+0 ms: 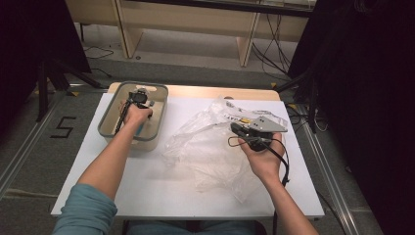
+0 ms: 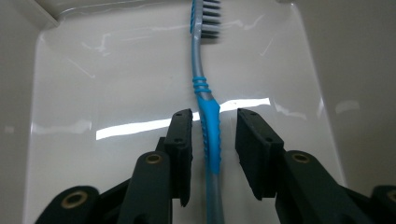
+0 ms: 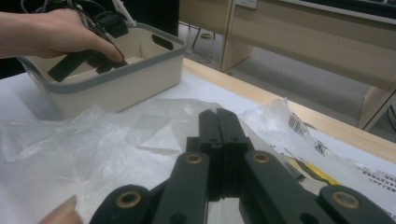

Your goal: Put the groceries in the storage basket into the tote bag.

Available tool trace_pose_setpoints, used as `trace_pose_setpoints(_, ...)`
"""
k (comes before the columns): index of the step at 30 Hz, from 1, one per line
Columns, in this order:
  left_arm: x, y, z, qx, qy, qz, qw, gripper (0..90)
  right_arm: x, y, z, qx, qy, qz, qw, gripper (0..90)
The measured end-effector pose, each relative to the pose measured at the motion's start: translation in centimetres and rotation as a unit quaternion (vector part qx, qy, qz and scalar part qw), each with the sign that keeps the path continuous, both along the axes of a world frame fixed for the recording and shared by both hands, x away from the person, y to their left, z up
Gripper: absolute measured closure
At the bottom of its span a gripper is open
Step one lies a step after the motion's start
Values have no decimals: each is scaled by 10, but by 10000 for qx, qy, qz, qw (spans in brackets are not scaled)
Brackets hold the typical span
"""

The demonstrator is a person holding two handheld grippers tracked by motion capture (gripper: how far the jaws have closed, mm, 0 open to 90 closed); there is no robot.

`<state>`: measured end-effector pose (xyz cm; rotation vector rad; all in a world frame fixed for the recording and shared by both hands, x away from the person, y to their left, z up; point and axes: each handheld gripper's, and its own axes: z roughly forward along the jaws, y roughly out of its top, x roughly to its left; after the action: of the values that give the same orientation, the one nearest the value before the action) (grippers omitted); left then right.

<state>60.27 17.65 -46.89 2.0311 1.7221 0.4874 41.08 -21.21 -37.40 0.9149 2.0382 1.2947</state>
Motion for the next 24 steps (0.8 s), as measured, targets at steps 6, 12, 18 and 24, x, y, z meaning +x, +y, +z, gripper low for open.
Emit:
trace_pose_setpoints(6,0,-1,0,-32,24,-14,10000,761,0,0,0,2,-3,4,10000,900)
trace_pose_setpoints(12,-1,1,1,-58,128,52,9999,793,-1,0,1,9,-18,10,10000,900)
trace_pose_setpoints(18,-2,-1,2,74,144,26,9999,807,-1,1,1,20,-15,13,10000,900)
trace_pose_setpoints(24,-3,-2,2,120,112,53,9999,814,-1,0,0,17,-14,12,10000,900)
